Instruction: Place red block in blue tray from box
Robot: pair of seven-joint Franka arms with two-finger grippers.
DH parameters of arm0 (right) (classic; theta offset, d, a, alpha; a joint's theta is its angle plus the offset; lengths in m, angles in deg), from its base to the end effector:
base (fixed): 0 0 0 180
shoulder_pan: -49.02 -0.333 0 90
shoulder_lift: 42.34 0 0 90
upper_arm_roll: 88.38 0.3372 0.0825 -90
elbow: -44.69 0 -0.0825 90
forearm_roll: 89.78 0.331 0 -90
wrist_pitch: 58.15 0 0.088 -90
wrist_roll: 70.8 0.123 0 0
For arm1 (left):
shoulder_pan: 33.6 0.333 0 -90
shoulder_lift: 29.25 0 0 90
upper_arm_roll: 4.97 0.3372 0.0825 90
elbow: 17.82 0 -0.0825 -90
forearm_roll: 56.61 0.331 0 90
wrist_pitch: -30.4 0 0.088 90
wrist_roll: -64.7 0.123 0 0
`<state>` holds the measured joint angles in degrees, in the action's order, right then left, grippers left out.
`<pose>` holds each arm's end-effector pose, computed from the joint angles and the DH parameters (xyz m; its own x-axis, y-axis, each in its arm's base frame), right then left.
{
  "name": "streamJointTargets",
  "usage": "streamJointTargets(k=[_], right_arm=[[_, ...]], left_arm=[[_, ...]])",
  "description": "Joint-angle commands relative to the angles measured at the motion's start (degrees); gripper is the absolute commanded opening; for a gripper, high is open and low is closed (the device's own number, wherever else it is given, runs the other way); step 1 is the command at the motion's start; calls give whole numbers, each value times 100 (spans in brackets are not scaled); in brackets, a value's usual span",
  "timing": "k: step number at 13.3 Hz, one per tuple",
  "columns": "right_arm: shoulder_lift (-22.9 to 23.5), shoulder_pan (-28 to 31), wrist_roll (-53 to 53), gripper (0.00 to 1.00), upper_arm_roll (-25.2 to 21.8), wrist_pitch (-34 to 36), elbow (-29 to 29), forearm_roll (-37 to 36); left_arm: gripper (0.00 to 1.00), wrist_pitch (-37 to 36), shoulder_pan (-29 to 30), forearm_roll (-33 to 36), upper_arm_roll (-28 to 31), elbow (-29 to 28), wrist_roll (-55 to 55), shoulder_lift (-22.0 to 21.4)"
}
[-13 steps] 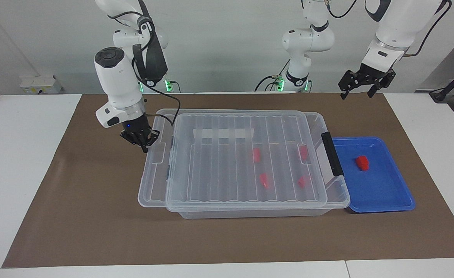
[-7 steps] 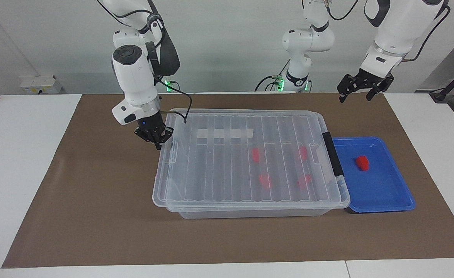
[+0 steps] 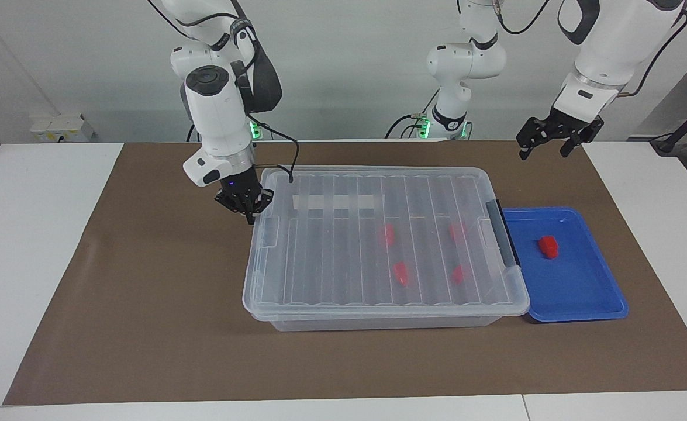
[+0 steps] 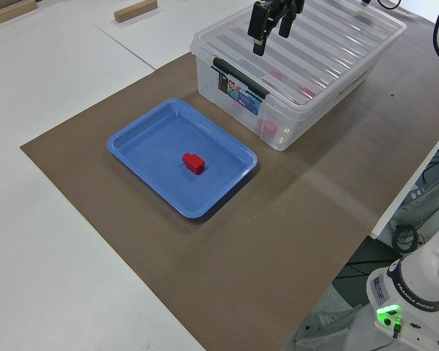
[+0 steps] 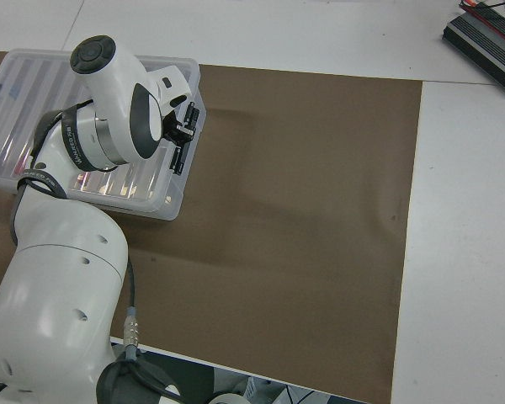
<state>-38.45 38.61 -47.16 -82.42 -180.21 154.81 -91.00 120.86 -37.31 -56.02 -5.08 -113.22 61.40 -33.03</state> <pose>0.5240 0.1513 0.4952 0.9838 -0.1193 0.1336 -0.1142 -0.9924 -0.0449 0.4778 -0.0307 0.6233 0.9998 -0.0091 -0.0196 -0.0094 -0.9999 -0.0116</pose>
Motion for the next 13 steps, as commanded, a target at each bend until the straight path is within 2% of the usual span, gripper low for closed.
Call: streamJointTargets(k=[1, 3, 4, 6, 13], right_arm=[[-160, 56, 175, 0, -25, 104, 62, 43], [-230, 205, 167, 0, -34, 322, 62, 25], [-283, 284, 158, 4, -34, 367, 62, 16], [-362, 495, 149, 100, -34, 464, 53, 16], [-758, 891, -79, 100, -60, 1211, -332, -10]], left_arm=[[100, -205, -59, 11, 73, 224, 75, 123], [100, -361, -59, 2, 91, 154, 83, 88], [100, -424, -59, 11, 117, 180, 118, 105], [100, -380, -60, 11, 170, 154, 145, 105], [100, -266, -86, 20, 117, 128, 136, 26]])
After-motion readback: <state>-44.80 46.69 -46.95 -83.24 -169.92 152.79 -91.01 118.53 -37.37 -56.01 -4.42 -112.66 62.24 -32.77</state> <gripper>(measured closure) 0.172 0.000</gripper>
